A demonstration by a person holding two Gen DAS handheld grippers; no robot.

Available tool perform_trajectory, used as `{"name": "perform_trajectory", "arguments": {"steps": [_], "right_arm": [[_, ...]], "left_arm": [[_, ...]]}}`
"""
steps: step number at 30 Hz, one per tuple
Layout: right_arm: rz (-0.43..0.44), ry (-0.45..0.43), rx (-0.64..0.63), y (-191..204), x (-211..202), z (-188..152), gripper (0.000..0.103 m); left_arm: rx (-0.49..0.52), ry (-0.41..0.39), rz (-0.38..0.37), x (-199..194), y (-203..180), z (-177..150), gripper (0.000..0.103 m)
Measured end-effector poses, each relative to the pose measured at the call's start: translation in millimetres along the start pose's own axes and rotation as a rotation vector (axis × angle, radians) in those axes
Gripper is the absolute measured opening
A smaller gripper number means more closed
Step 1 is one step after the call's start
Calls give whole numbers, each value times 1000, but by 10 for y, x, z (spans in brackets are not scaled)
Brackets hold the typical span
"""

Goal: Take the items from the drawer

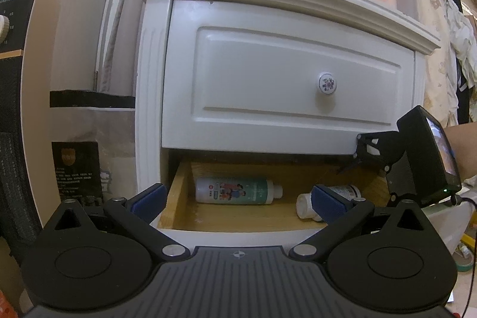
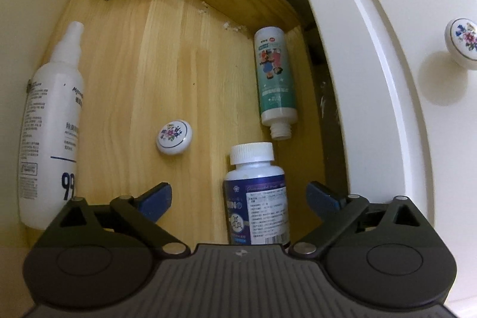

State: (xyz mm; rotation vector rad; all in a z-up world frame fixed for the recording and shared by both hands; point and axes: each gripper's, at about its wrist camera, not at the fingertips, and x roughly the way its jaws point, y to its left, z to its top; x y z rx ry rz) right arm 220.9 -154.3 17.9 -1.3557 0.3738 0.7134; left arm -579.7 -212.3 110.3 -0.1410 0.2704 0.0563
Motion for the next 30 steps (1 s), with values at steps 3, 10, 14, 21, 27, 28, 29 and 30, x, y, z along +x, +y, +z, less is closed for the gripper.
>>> {"name": "perform_trajectory", "arguments": {"steps": [3, 10, 14, 21, 27, 28, 29, 30], "right_arm": [[37, 9, 13, -57, -49, -19, 89], [78, 34, 107, -52, 39, 109, 77], [82, 31, 99, -2, 22, 157, 75], [102, 34, 120, -22, -110, 120, 71], [47, 11, 80, -12, 23, 244, 76], [19, 17, 63, 12, 33, 258, 76], [-4, 30, 52, 28, 32, 265, 76], [-14, 43, 50, 25, 53, 268, 76]], "left_arm": [[2, 4, 2, -5, -4, -3, 103], [-17, 13, -5, -14, -3, -1, 103], [-22, 12, -12, -23, -26, -2, 103], [-20, 11, -13, -62, -35, -5, 103], [-18, 5, -12, -98, -39, -2, 103], [-20, 5, -14, -101, -38, -4, 103], [-20, 6, -15, -105, -35, -8, 103], [-19, 6, -15, -109, -37, -11, 103]]}}
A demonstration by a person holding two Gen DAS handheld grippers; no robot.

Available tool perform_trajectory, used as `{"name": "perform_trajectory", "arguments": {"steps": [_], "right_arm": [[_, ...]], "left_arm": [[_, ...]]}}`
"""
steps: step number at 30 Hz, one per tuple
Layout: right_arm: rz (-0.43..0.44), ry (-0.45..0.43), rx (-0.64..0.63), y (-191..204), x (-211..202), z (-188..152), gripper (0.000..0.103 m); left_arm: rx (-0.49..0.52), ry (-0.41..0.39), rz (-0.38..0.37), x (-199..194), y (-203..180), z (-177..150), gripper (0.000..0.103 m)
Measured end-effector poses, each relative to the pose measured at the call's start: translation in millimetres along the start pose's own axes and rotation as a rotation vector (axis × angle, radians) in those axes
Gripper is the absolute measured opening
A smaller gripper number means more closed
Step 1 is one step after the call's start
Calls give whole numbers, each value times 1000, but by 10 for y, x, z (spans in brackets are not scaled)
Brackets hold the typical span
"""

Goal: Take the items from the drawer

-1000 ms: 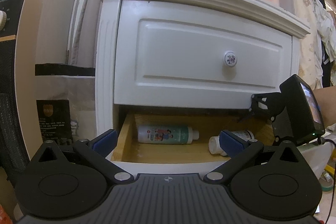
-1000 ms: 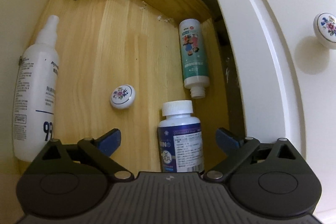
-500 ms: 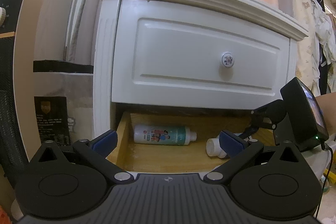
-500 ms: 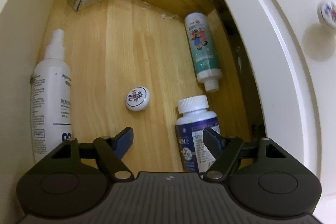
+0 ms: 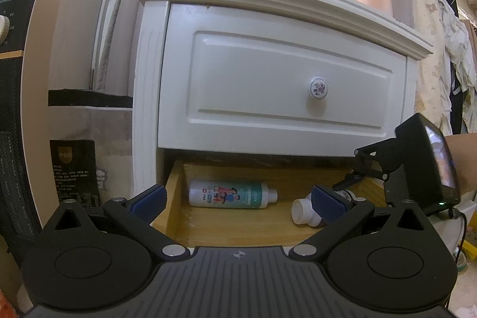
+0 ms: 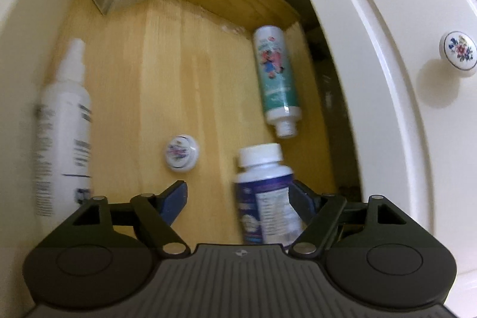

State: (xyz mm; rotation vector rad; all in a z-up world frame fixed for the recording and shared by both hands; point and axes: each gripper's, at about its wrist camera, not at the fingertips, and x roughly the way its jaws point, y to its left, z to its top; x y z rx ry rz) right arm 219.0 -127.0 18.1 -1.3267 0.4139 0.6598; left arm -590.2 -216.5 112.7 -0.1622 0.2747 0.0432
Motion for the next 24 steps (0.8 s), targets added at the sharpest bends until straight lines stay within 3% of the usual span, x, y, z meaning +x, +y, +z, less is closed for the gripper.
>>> {"name": "perform_trajectory", "arguments": {"steps": [12, 24], "right_arm": [[3, 8, 108, -275, 124, 1, 75], [25, 20, 45, -163, 282, 74, 74]], "left_arm": [[-2, 1, 3, -30, 0, -13, 103], [-15, 1, 13, -35, 62, -30, 103]]}}
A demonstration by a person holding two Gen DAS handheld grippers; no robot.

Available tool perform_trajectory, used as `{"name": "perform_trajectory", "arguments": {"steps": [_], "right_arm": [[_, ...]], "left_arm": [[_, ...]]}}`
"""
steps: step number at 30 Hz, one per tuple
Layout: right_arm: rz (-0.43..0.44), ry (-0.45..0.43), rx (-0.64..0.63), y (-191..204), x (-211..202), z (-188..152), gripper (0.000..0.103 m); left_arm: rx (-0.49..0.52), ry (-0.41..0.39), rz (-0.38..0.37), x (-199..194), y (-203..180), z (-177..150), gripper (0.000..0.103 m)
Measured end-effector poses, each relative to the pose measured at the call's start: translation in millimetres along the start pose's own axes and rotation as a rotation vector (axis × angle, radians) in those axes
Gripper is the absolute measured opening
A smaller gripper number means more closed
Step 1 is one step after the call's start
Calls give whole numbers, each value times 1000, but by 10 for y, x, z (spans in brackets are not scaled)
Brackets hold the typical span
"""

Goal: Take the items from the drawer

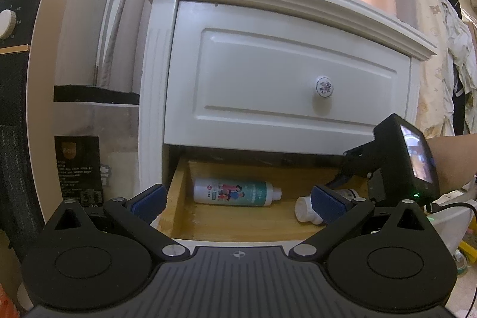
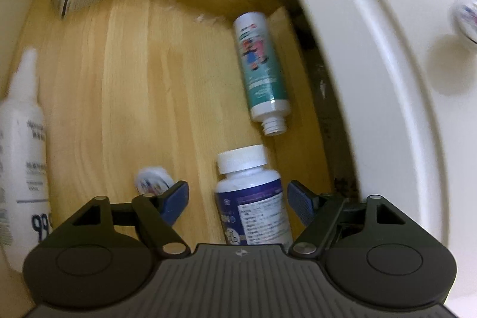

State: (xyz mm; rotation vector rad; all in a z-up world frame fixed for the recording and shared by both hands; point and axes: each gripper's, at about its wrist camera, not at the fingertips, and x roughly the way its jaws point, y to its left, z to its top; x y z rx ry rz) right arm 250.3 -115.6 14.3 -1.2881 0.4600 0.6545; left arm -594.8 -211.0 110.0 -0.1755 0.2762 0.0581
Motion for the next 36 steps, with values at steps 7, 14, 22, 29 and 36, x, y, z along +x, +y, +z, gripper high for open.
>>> {"name": "perform_trajectory", "arguments": {"steps": [7, 14, 22, 29, 36], "right_arm": [[-17, 14, -51, 74, 30, 38, 73], [85, 45, -13, -57, -171, 56, 74], [60, 46, -10, -121, -314, 98, 74], [35, 74, -95, 4, -108, 111, 73], [-24, 112, -169, 155, -50, 116, 74]], "left_arm": [[-4, -4, 2, -7, 27, -12, 103], [-3, -6, 1, -16, 36, -20, 103], [-6, -11, 2, -27, 46, -28, 103], [-16, -12, 14, -52, 86, -36, 103], [-4, -20, 15, -68, 70, -48, 103]]}}
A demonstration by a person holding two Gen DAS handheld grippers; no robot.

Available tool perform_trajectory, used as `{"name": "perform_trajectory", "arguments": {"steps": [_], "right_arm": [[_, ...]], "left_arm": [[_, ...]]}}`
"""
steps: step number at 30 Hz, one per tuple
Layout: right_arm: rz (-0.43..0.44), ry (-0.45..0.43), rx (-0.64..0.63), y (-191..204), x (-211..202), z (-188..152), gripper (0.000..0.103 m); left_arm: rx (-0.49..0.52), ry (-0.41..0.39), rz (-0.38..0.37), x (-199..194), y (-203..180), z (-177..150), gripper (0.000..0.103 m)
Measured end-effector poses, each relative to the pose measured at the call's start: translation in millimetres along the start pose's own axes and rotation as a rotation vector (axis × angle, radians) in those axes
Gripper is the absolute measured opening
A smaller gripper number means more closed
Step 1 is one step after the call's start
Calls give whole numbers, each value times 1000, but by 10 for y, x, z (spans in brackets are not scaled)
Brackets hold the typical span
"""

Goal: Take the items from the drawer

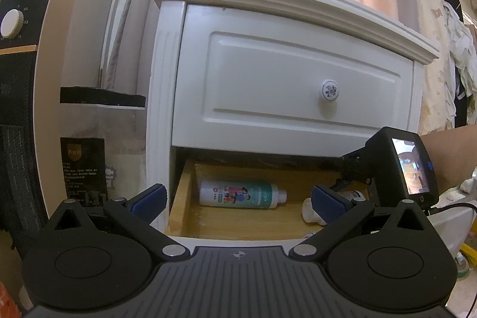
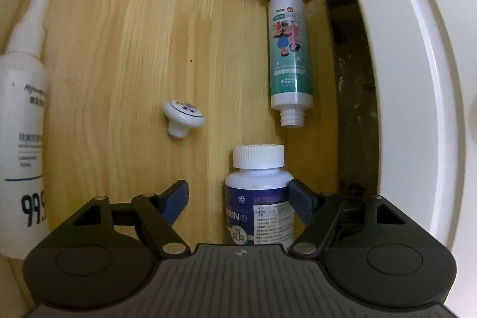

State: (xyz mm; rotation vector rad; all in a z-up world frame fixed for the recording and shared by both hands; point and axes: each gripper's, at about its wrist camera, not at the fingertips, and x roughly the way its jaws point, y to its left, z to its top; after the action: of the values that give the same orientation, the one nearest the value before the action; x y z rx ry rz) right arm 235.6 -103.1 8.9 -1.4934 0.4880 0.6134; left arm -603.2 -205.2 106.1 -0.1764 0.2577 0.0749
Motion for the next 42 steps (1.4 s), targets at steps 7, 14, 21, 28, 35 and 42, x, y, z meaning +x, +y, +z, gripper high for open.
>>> {"name": "perform_trajectory", "arguments": {"steps": [7, 14, 21, 28, 35, 42], "right_arm": [[-150, -13, -78, 69, 34, 96, 76], [-139, -33, -145, 104, -2, 219, 76], [-124, 8, -181, 159, 39, 249, 76], [-64, 67, -155, 161, 153, 163, 70], [108, 126, -90, -17, 93, -45, 82], [257, 75, 11, -142, -158, -199, 82]], "left_arm": [[0, -3, 3, -4, 0, -6, 103], [-4, -6, 6, -28, 19, -18, 103], [-15, -14, -1, -73, 29, -32, 103], [-22, -12, -7, -90, 55, -23, 103], [-34, -14, -11, -94, 69, -32, 103], [-43, -13, -18, -101, 67, -33, 103]]}}
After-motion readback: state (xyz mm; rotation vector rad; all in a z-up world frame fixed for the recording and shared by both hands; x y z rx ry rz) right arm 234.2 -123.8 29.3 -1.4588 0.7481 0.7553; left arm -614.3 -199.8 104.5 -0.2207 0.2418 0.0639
